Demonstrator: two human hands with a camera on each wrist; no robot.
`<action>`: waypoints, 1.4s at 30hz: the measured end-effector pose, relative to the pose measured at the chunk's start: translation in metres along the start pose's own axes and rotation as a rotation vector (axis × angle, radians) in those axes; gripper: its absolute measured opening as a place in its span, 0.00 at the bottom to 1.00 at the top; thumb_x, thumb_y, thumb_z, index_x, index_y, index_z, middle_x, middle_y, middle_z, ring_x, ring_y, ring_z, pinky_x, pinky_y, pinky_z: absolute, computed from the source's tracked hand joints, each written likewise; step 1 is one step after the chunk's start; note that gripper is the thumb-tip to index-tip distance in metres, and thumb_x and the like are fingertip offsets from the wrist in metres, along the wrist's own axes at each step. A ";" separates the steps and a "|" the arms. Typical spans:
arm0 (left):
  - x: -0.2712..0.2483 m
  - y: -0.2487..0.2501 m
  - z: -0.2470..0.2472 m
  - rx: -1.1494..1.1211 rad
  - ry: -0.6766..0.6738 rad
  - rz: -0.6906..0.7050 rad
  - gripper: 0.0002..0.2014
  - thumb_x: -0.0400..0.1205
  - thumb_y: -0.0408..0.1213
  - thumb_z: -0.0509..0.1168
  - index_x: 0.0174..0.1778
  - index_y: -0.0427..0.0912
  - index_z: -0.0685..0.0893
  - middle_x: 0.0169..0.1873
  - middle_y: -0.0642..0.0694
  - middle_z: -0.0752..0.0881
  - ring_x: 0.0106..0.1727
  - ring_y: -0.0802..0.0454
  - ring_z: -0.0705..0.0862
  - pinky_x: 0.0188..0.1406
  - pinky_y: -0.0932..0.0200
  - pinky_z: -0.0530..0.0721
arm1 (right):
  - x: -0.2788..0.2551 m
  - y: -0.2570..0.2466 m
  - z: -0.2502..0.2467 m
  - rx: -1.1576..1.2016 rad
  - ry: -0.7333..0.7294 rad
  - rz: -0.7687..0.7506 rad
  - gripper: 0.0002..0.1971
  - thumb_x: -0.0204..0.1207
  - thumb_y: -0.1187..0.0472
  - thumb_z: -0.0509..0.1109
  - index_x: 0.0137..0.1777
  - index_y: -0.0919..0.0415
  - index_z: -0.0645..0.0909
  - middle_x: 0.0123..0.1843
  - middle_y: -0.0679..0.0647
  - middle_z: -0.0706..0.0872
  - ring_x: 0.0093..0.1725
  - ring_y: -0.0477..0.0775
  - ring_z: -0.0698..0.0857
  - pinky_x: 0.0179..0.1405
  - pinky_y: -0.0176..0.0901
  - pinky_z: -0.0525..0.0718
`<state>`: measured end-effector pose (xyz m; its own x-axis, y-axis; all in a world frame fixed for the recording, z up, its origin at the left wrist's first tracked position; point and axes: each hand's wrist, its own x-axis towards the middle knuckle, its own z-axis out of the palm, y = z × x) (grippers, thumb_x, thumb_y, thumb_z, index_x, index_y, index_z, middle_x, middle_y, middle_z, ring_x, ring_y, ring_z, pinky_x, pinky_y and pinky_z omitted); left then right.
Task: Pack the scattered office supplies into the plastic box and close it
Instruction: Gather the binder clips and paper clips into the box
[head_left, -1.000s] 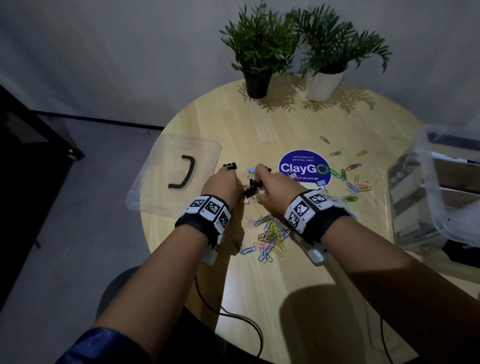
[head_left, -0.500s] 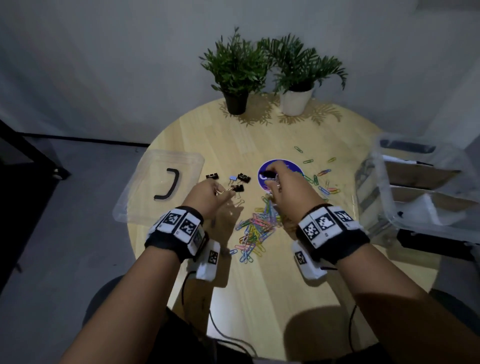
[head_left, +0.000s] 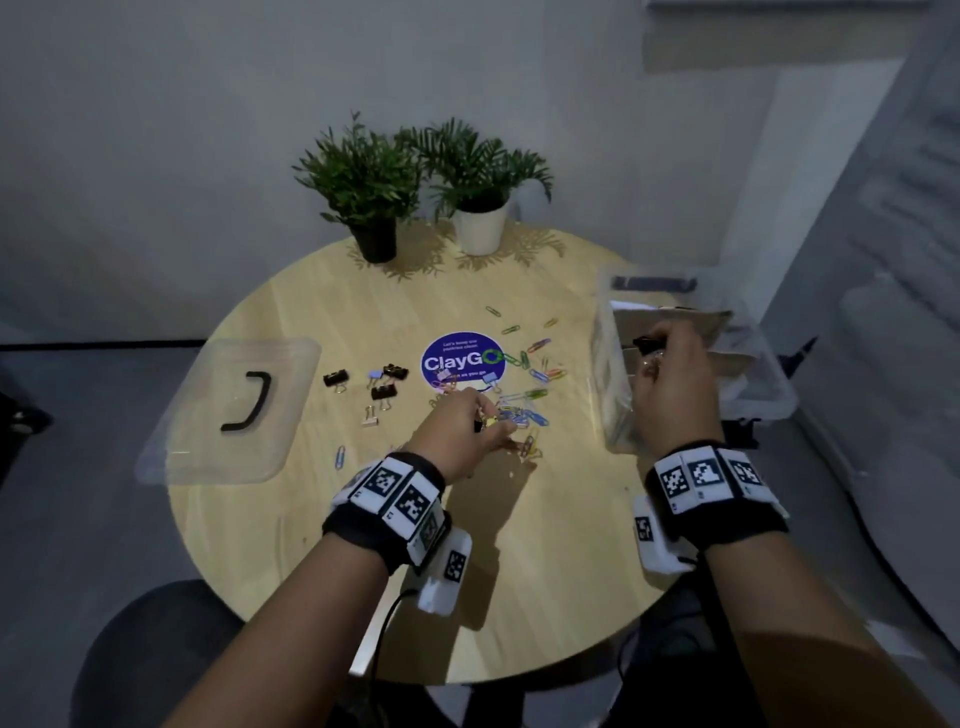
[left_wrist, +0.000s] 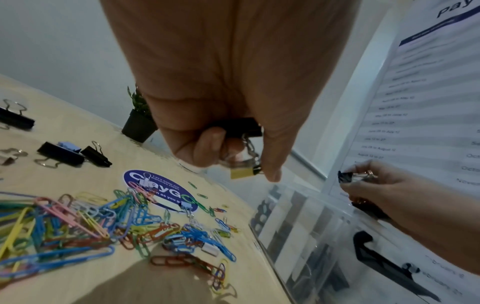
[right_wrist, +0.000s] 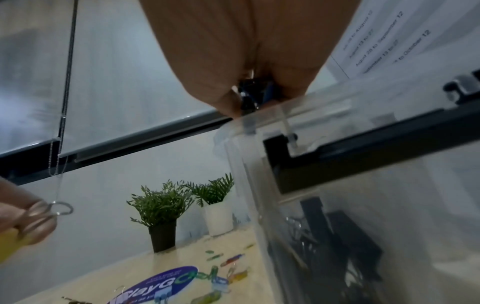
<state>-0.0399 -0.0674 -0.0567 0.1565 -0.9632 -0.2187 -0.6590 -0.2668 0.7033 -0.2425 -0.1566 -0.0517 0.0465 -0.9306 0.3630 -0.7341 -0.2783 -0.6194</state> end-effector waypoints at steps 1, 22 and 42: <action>-0.001 0.001 0.002 0.002 -0.002 0.001 0.15 0.82 0.48 0.65 0.54 0.38 0.77 0.50 0.37 0.84 0.46 0.38 0.85 0.23 0.66 0.77 | 0.000 0.000 0.001 -0.017 -0.006 -0.003 0.13 0.76 0.71 0.62 0.60 0.68 0.73 0.59 0.66 0.78 0.57 0.66 0.79 0.51 0.53 0.77; -0.007 -0.006 0.010 0.062 0.071 0.094 0.11 0.81 0.47 0.65 0.52 0.46 0.74 0.46 0.45 0.77 0.44 0.51 0.75 0.42 0.58 0.72 | 0.003 0.009 0.006 -0.082 -0.026 -0.093 0.11 0.84 0.57 0.55 0.52 0.64 0.75 0.53 0.60 0.78 0.50 0.61 0.78 0.46 0.53 0.80; 0.076 0.157 0.079 0.569 -0.155 0.350 0.17 0.85 0.36 0.56 0.67 0.31 0.72 0.68 0.32 0.74 0.69 0.36 0.74 0.64 0.50 0.70 | -0.011 0.056 -0.021 -0.189 0.005 0.147 0.23 0.84 0.62 0.53 0.78 0.68 0.62 0.83 0.62 0.62 0.84 0.61 0.56 0.84 0.53 0.49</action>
<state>-0.1900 -0.1797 -0.0165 -0.2157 -0.9621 -0.1670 -0.9420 0.1600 0.2950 -0.2981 -0.1571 -0.0753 -0.0737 -0.9565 0.2823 -0.8465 -0.0897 -0.5247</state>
